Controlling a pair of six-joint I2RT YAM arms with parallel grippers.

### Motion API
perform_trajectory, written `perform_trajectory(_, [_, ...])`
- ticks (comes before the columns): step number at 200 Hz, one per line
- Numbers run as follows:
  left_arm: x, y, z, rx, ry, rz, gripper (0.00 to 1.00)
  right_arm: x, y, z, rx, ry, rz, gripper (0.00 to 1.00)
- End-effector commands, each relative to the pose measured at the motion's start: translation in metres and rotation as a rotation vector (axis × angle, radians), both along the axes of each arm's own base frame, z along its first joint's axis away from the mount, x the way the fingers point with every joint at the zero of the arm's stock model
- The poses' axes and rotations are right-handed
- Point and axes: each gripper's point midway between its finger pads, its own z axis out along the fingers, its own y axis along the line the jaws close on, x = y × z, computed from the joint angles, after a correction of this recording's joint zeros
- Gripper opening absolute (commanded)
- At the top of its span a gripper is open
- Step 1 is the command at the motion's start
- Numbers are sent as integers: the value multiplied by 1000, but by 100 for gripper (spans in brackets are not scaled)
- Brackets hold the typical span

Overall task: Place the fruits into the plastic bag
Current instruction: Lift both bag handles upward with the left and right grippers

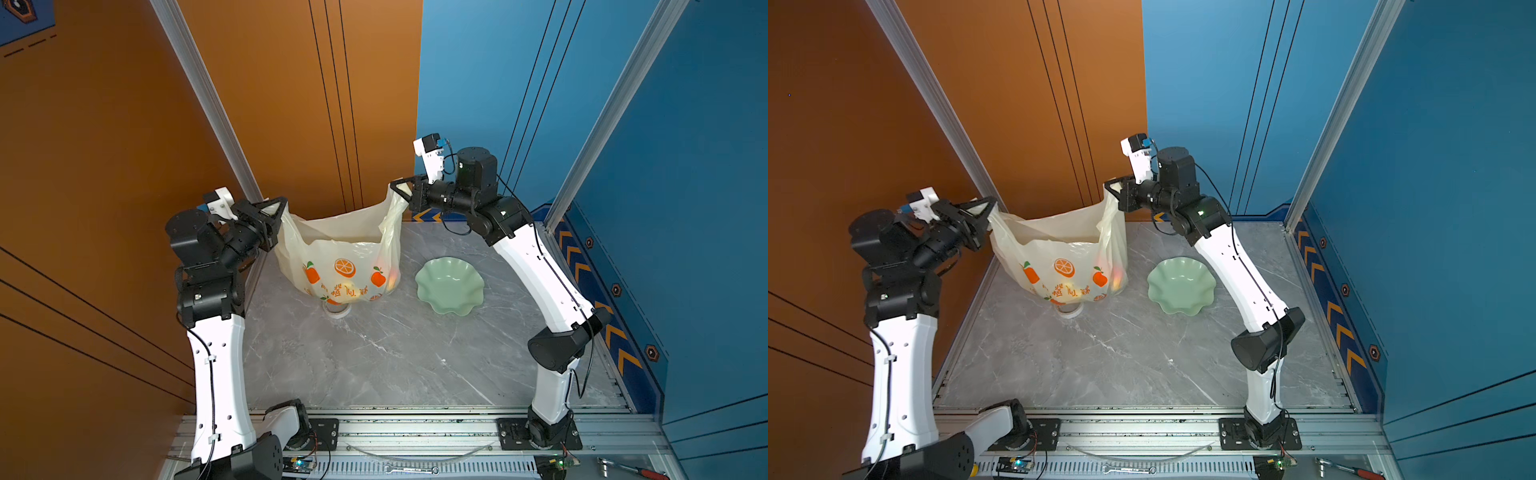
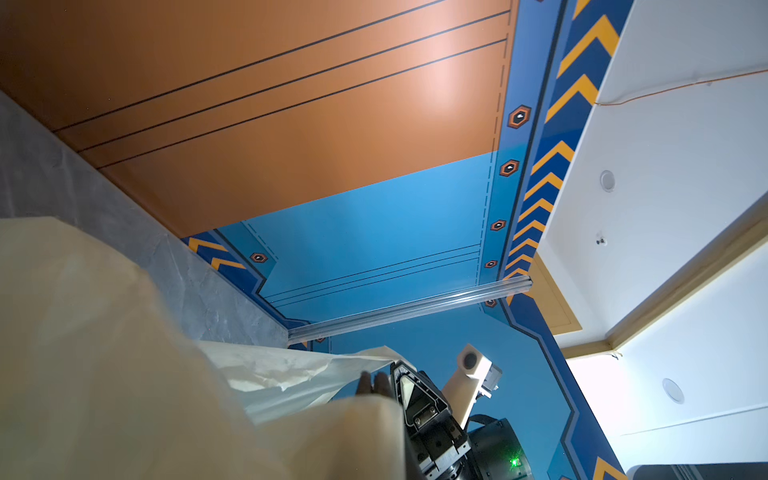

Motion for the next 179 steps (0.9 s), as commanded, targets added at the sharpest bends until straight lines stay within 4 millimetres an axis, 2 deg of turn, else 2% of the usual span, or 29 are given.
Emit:
perform_trajectory(1, [-13,-8,31,11,-85,-35,0,-26,-19,84,178,-163,-15,0])
perform_trajectory(32, [-6,-20,-12,-36,11,-59,0,-43,-6,102,244,-172,37,0])
perform_trajectory(52, [-3,-31,-39,-43,58,-75,0,-52,11,100,233,-173,89,0])
perform_trajectory(65, [-1,-38,-47,-48,69,-84,0,-52,9,95,187,-186,54,0])
perform_trajectory(90, [-1,-43,-46,-44,61,-104,0,-57,-9,106,153,-246,-15,0])
perform_trajectory(110, [0,-43,-49,-45,67,-105,0,-67,-10,115,178,-254,18,0])
perform_trajectory(131, [0,-42,-49,-52,60,-103,0,-59,-7,99,149,-207,16,0])
perform_trajectory(144, [0,-42,-42,-52,43,-102,0,-51,-5,85,134,-168,12,0])
perform_trajectory(179, [1,-43,-28,-41,21,-119,0,-38,-14,74,107,-155,-36,0])
